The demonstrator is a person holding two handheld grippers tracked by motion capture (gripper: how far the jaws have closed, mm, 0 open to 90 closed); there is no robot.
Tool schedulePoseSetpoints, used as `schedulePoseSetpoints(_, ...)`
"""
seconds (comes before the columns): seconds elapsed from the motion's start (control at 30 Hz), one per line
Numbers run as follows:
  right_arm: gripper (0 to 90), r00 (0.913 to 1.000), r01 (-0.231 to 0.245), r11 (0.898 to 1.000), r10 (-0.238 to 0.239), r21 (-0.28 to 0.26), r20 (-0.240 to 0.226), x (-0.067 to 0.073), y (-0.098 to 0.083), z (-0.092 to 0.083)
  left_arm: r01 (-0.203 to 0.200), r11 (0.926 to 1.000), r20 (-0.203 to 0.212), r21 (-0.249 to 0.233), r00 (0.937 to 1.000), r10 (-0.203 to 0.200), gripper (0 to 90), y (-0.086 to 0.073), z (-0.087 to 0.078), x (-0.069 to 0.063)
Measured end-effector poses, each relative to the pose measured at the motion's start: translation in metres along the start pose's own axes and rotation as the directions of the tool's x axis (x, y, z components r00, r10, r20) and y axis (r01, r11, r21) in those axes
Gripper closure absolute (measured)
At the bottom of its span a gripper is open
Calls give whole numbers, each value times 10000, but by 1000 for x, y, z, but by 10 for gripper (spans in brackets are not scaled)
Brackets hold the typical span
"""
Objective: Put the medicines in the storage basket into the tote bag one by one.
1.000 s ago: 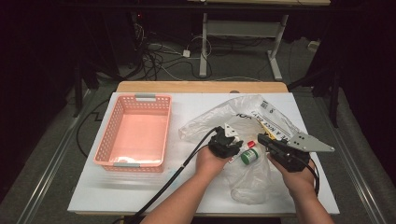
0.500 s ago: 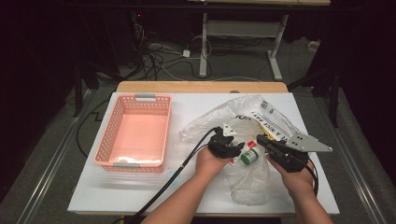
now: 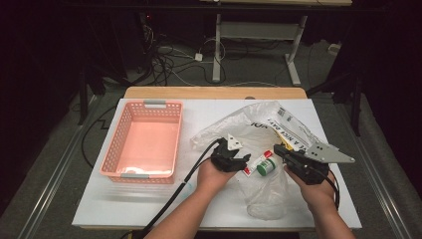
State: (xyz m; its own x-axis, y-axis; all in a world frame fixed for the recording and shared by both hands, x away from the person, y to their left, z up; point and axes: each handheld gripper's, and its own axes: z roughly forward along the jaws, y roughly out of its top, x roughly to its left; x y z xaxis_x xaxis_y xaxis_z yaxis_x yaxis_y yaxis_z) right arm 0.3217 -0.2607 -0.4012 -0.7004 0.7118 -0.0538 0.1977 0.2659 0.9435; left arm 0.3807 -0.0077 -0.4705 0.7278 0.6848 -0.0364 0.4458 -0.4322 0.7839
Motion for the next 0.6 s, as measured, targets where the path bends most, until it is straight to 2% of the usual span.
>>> schedulePoseSetpoints(0.07, 900, 10000, -11, 10000, 11, 3, -6, 0, 0, 0, 6, 10000, -332, 51, 9994, -4, 377, -3, -4, 6)
schedulePoseSetpoints(0.23, 900, 9999, 77, 9999, -76, 89, -75, 2, 0, 4, 356, 9991, -567, 222, 9978, -343, 380, -5, 3, 18)
schedulePoseSetpoints(0.33, 900, 10000, 68, 9999, -67, 120, -72, 2, 0, 4, 369, 9967, -639, 726, 9974, -323, 399, -8, 14, 21)
schedulePoseSetpoints(0.4, 900, 10000, 35, 9999, -34, 115, -54, 2, -1, 3, 471, 9937, -620, 1020, 9972, -409, 471, -11, 19, 22)
schedulePoseSetpoints(0.47, 900, 10000, 44, 9999, -44, 120, -37, 1, -1, 2, 525, 9924, -620, 1109, 9970, -458, 552, -10, 20, 23)
schedulePoseSetpoints(0.6, 900, 10000, 50, 9999, -50, 99, -19, -1, -2, 1, 489, 9911, -560, 1235, 9975, -422, 579, -11, 20, 21)
